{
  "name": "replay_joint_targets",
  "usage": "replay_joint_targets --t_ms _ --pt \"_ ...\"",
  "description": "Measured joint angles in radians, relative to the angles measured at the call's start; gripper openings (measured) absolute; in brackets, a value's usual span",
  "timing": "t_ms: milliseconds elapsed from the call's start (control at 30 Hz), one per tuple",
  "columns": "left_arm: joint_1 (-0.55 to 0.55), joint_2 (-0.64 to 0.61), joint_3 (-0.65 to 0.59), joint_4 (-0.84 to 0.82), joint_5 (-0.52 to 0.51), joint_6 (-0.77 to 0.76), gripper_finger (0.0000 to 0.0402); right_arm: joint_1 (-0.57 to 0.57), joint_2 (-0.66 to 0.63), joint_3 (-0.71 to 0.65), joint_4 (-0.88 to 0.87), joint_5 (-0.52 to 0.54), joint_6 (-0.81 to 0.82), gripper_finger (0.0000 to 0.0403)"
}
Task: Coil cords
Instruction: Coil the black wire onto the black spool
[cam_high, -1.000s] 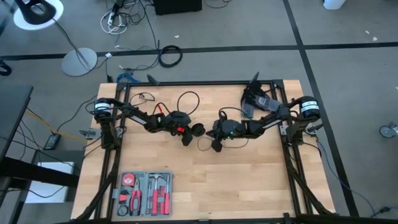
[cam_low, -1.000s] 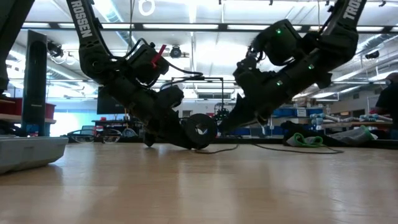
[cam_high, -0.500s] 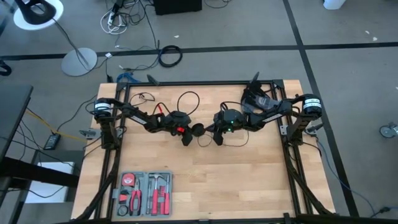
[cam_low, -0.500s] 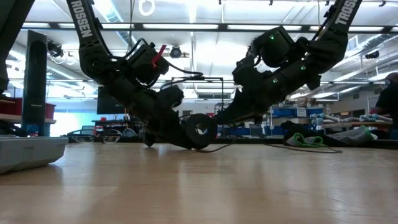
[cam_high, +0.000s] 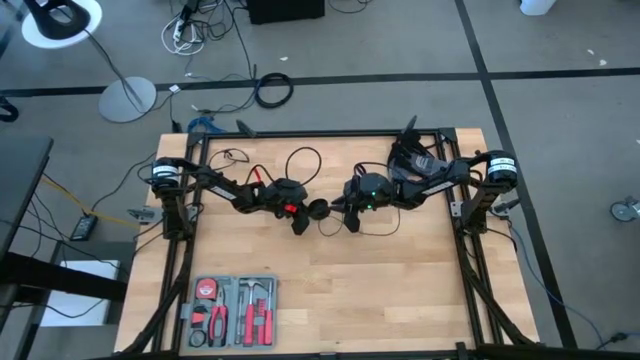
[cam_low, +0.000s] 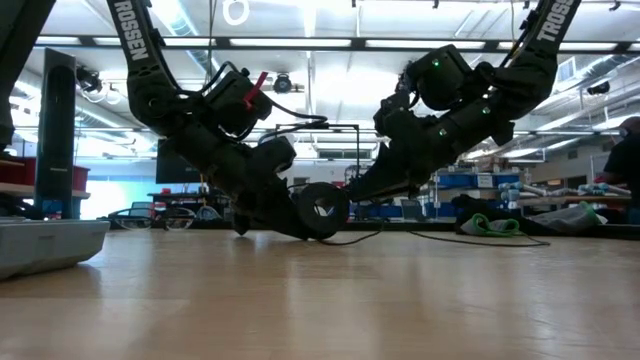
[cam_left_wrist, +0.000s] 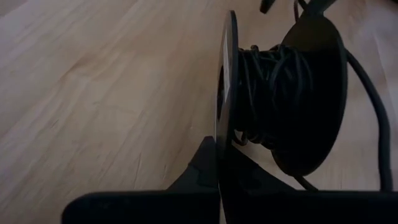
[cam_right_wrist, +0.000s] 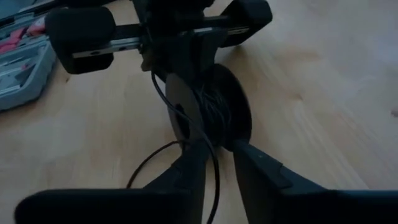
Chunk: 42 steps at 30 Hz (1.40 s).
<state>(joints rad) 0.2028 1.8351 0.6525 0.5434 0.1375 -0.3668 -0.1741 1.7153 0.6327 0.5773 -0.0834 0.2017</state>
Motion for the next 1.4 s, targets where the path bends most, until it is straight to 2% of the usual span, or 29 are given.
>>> replay_joint_targets --t_ms 233,633,800,967,1133,1400 --pt "0.0 0.0 0.0 0.0 0.0 0.051 0.0 -0.003 0.0 0.0 0.015 -0.009 -0.023 0.011" --pt "0.0 0.001 0.002 0.028 -0.01 0.103 0.0 -0.003 0.0 0.0 0.015 -0.02 -0.023 0.0107" --pt "0.0 0.001 0.045 0.015 -0.009 0.111 0.0 -0.002 0.0 0.0 0.011 -0.024 -0.023 0.0103" --pt "0.0 0.001 0.077 -0.037 -0.005 0.131 0.0 -0.001 0.0 0.0 0.001 -0.024 -0.023 0.0079" --pt "0.001 0.001 0.083 -0.072 -0.017 0.131 0.0 0.0 0.0 0.0 -0.009 -0.023 -0.025 0.0012" --pt "0.001 0.001 0.083 -0.068 -0.019 0.123 0.0005 0.021 0.0 0.0 -0.01 -0.007 -0.016 0.0003"
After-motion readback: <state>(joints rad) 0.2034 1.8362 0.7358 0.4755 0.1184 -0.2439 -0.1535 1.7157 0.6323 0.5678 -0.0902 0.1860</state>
